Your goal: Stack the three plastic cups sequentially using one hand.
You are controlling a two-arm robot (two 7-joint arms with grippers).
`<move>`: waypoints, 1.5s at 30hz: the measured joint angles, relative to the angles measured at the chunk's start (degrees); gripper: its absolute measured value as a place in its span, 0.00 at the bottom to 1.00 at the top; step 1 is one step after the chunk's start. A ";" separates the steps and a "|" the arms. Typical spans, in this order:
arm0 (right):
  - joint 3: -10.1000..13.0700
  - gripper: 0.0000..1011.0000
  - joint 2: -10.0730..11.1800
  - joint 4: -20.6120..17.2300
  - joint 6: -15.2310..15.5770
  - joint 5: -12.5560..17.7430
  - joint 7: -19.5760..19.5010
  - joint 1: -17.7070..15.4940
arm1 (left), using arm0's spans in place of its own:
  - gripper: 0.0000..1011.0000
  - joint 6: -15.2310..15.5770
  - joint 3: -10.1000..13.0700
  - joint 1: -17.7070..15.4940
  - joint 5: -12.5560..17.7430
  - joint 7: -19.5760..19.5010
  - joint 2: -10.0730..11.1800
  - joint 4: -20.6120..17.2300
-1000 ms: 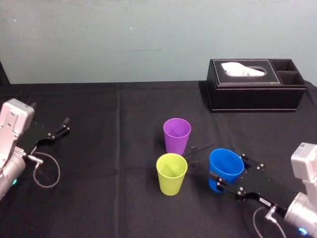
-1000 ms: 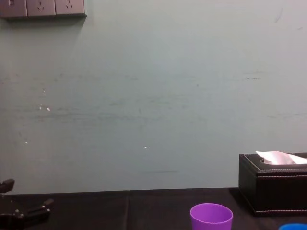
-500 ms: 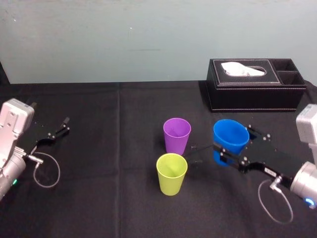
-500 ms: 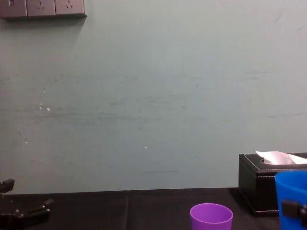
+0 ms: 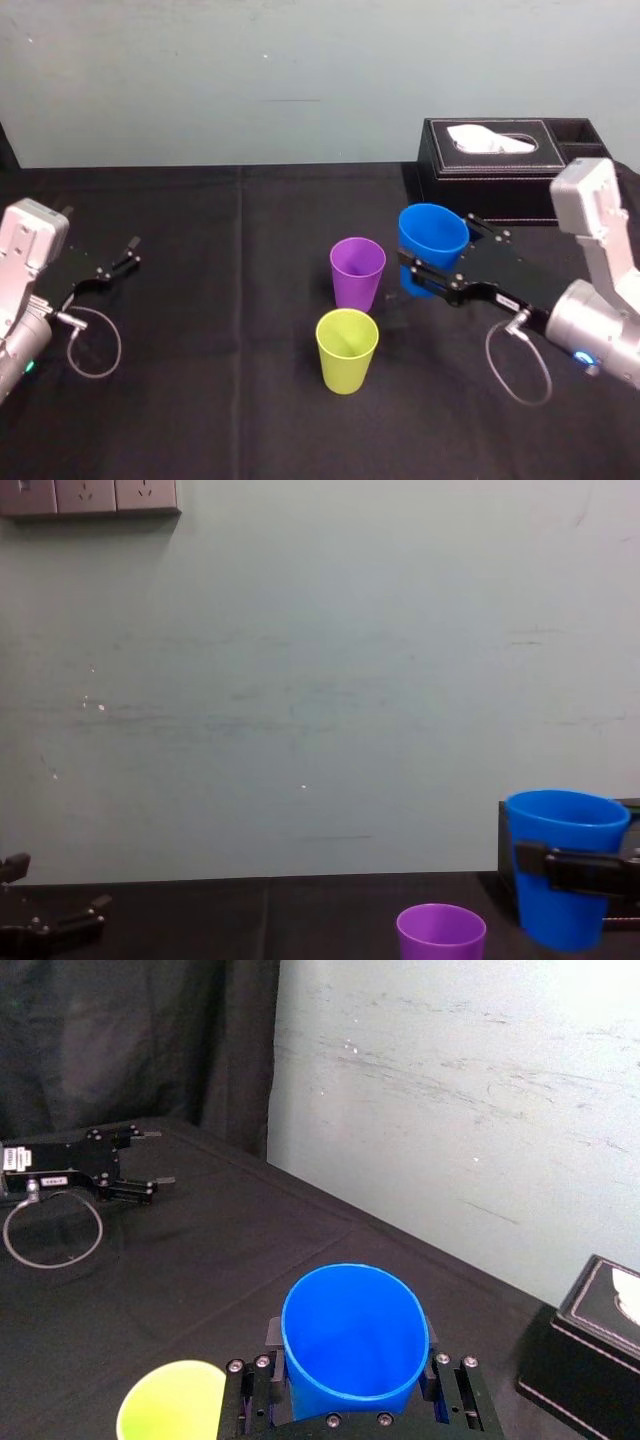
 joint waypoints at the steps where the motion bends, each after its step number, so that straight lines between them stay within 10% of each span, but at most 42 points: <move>1: -0.38 0.73 -0.21 0.28 0.17 -0.13 -0.05 0.49 | 1.00 0.00 0.00 0.00 0.00 0.00 0.00 0.00; 18: -7.26 0.73 -4.57 6.19 2.39 -4.65 -0.36 9.31 | 1.00 0.00 0.00 0.00 0.00 0.00 0.00 0.00; 45: -8.99 0.73 -7.51 11.07 2.36 -6.28 0.22 13.70 | 1.00 0.00 0.00 0.00 0.00 0.00 0.00 0.00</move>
